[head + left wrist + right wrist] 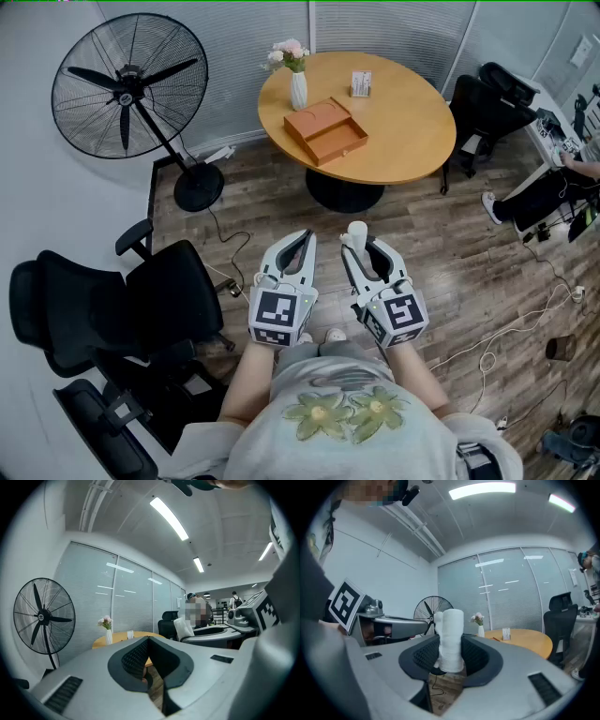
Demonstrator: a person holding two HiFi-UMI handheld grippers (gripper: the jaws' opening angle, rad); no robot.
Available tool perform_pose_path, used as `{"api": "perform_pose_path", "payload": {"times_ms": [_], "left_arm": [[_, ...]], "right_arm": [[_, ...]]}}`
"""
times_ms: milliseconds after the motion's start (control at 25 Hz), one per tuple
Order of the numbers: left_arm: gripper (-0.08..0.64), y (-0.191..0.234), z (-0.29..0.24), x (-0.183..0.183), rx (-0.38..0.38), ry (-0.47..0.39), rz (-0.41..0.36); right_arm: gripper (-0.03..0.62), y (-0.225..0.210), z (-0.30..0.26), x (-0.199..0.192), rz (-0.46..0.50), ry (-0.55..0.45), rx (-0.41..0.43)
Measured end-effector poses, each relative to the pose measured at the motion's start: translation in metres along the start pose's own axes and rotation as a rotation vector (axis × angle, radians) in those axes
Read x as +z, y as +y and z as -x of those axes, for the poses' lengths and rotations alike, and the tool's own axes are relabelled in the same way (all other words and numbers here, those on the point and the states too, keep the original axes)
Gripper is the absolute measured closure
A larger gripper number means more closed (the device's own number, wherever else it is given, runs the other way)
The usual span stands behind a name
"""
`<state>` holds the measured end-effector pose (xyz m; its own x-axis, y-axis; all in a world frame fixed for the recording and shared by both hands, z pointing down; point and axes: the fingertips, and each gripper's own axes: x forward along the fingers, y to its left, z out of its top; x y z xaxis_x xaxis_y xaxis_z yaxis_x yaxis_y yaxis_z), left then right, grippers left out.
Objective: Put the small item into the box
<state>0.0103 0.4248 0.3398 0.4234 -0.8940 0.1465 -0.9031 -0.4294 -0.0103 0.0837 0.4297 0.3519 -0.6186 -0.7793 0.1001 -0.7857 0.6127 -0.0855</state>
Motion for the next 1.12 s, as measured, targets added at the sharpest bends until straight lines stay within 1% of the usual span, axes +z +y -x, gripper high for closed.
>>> {"api": "perform_pose_path", "payload": {"times_ms": [240, 360, 520, 800, 960, 1120], "left_arm": [[0.558, 0.002, -0.014, -0.001, 0.006, 0.010, -0.002], [0.558, 0.005, -0.021, -0.004, 0.017, 0.023, -0.002], [0.558, 0.004, -0.036, -0.003, 0.038, 0.033, -0.007], [0.558, 0.007, -0.060, -0.017, 0.069, 0.047, 0.006], [0.558, 0.014, -0.080, -0.027, 0.058, 0.078, 0.012], [0.558, 0.036, -0.113, -0.033, 0.041, 0.085, 0.022]], "right_arm": [[0.445, -0.017, -0.007, 0.000, -0.014, -0.013, -0.027], [0.445, -0.025, -0.010, -0.003, -0.027, -0.014, -0.013], [0.443, -0.042, -0.014, -0.005, -0.018, -0.010, 0.003], [0.442, -0.066, -0.027, -0.013, -0.007, 0.000, 0.029], [0.442, -0.083, -0.042, -0.021, -0.033, 0.013, 0.017], [0.442, -0.103, -0.073, -0.023, -0.039, 0.012, -0.004]]}}
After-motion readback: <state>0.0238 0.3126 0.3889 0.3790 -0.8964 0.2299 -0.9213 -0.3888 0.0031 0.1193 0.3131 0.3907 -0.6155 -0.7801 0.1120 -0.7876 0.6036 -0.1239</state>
